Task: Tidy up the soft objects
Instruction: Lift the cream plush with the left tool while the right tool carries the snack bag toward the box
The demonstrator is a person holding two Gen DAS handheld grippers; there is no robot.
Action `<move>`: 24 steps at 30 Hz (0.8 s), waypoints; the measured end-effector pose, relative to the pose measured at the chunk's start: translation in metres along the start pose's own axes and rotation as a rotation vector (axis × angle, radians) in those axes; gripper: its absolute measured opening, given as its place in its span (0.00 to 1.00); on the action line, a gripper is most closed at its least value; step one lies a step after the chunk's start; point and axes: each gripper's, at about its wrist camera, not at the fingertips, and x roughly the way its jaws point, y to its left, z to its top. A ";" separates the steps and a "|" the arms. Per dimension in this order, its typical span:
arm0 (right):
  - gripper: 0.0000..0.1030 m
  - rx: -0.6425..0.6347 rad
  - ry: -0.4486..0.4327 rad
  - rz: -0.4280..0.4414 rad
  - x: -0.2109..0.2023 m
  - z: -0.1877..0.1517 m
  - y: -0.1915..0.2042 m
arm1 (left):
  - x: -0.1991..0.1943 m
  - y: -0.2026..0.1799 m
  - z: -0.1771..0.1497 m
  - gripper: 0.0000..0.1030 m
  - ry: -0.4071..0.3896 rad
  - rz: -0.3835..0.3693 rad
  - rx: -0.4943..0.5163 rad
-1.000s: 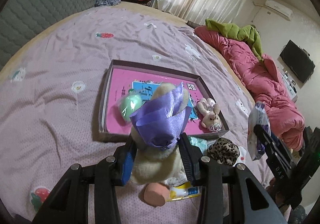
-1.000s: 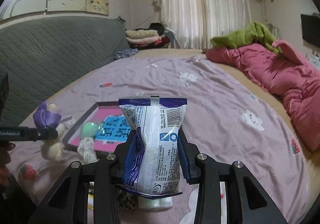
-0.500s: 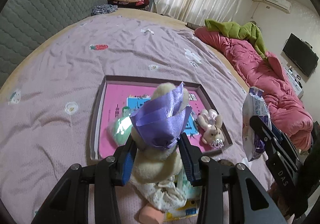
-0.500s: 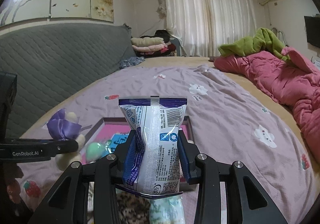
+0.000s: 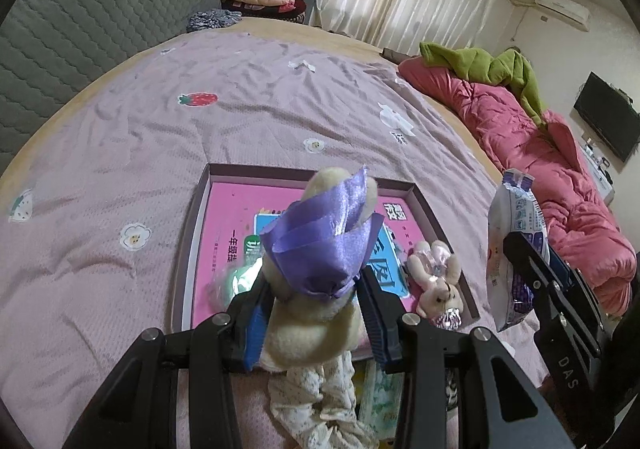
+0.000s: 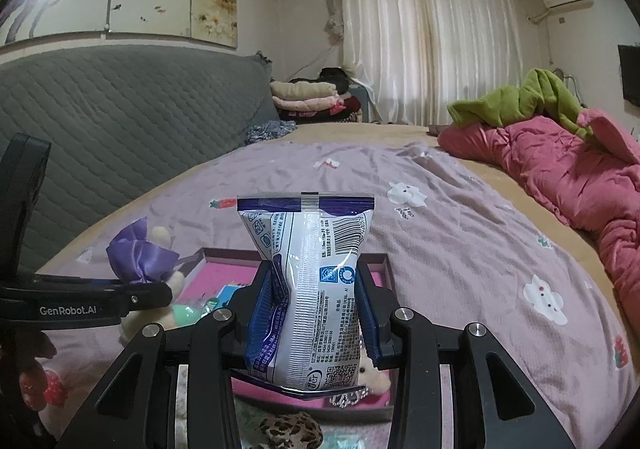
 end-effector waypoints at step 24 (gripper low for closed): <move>0.39 0.001 0.063 0.024 0.045 -0.004 -0.008 | 0.055 -0.015 0.011 0.41 0.102 -0.039 0.042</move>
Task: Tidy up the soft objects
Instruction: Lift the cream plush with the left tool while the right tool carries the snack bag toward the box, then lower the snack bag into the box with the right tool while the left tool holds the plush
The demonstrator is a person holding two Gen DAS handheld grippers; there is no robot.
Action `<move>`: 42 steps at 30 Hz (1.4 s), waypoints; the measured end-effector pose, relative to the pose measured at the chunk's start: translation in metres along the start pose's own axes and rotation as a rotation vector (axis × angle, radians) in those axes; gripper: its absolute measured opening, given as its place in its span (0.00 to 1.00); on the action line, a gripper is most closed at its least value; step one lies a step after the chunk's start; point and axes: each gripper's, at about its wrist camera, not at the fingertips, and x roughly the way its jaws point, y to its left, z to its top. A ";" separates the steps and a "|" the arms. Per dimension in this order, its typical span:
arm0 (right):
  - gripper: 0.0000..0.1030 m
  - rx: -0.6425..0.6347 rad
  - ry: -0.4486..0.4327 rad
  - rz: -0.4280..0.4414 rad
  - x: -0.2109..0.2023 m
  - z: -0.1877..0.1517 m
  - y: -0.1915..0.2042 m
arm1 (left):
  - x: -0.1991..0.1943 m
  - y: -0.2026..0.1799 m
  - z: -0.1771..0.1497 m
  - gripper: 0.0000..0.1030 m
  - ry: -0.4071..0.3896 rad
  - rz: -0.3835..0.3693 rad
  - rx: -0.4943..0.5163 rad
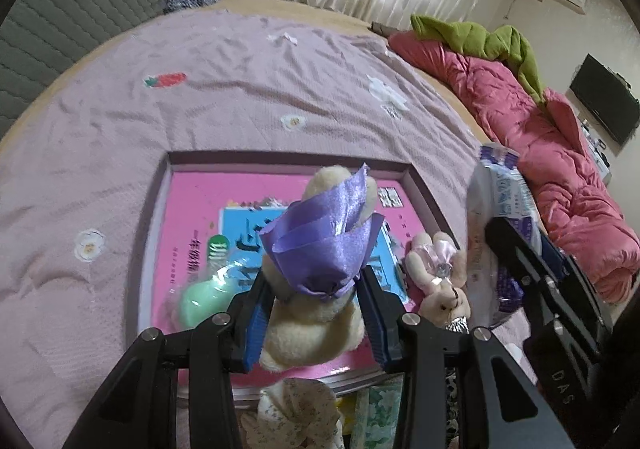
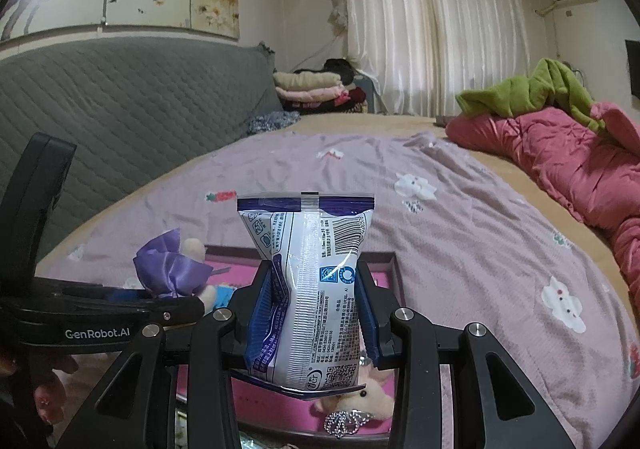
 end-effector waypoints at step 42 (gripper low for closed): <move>0.40 -0.127 0.279 0.048 0.064 -0.047 0.026 | 0.034 0.016 -0.023 0.41 0.172 0.010 -0.025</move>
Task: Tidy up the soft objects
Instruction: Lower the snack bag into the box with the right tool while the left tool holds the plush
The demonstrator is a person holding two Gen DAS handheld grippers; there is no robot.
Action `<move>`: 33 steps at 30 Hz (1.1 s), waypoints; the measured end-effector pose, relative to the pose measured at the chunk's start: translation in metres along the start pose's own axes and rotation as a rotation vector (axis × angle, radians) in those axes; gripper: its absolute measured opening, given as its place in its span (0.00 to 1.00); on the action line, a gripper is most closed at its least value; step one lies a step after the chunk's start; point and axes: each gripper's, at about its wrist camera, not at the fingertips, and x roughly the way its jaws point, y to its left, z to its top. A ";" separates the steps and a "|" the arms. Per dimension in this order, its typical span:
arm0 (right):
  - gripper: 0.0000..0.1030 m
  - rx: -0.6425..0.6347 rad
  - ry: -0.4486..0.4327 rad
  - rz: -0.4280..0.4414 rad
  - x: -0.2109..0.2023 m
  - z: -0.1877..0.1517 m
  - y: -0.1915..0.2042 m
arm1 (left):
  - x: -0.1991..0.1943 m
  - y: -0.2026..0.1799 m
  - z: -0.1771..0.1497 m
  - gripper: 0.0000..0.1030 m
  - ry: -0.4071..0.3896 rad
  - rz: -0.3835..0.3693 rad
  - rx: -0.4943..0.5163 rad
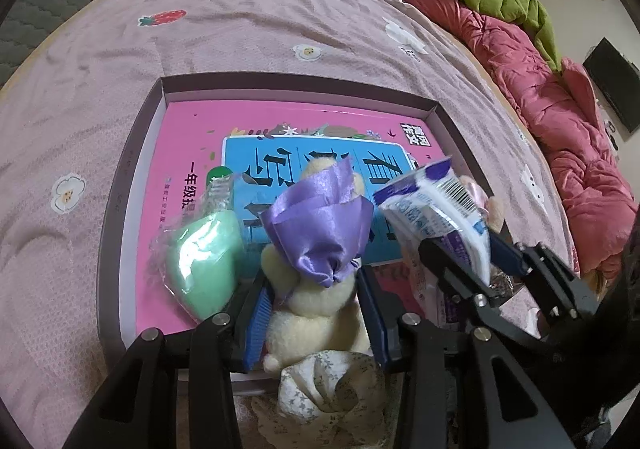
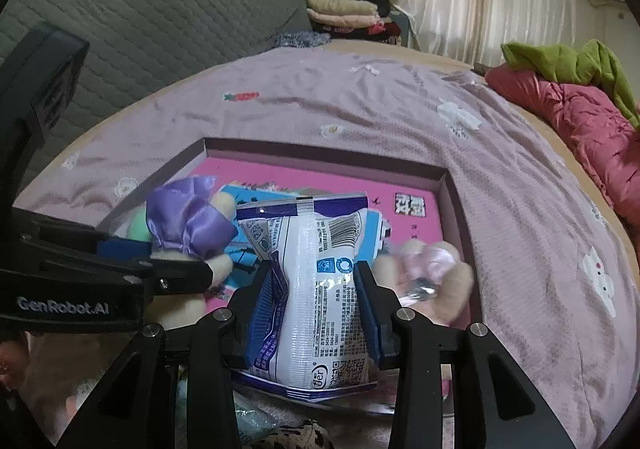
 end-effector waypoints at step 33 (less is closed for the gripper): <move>0.54 0.128 -0.086 0.061 -0.023 0.007 -0.028 | -0.002 -0.001 -0.001 0.41 -0.015 0.040 -0.008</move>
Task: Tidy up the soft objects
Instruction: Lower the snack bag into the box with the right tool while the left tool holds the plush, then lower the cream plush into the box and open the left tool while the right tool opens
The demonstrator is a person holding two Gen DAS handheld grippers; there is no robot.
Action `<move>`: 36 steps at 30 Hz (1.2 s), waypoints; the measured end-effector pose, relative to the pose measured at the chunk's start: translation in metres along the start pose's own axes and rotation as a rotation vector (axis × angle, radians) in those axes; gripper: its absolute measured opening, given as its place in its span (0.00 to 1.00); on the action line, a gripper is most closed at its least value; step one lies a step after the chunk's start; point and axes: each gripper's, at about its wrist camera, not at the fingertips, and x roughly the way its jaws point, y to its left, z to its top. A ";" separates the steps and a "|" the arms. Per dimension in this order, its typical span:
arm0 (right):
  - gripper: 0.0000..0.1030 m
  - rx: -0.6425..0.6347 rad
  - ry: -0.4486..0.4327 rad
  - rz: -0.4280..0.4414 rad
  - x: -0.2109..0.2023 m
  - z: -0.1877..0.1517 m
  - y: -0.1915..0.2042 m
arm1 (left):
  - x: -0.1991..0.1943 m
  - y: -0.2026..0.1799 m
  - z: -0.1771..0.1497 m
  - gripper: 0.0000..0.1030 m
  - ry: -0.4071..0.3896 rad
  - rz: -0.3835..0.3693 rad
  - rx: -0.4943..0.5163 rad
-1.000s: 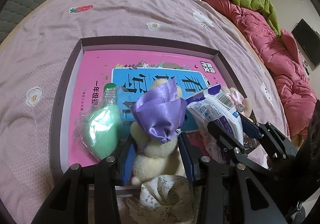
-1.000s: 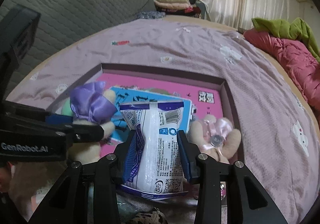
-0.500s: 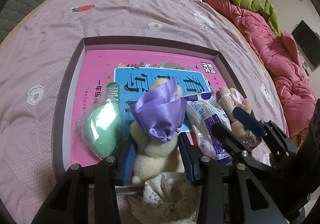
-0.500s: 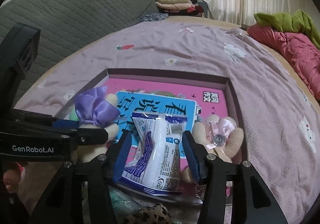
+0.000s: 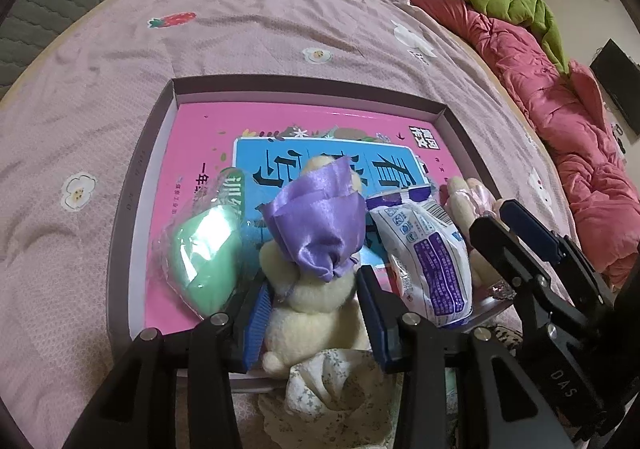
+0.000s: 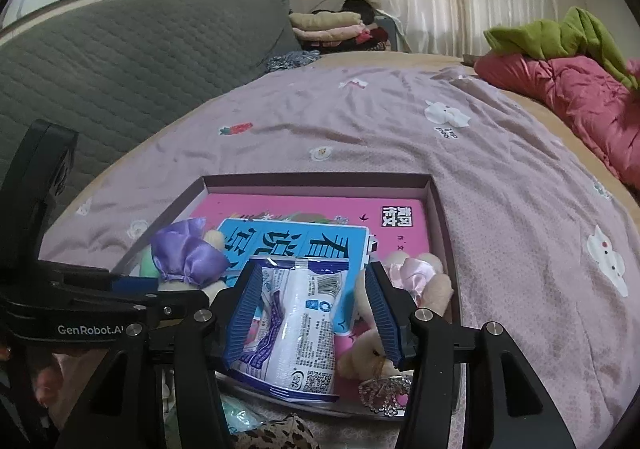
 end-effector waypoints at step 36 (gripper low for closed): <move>0.67 -0.005 -0.047 -0.042 -0.015 0.006 0.001 | -0.042 0.006 -0.013 0.59 -0.088 0.013 -0.047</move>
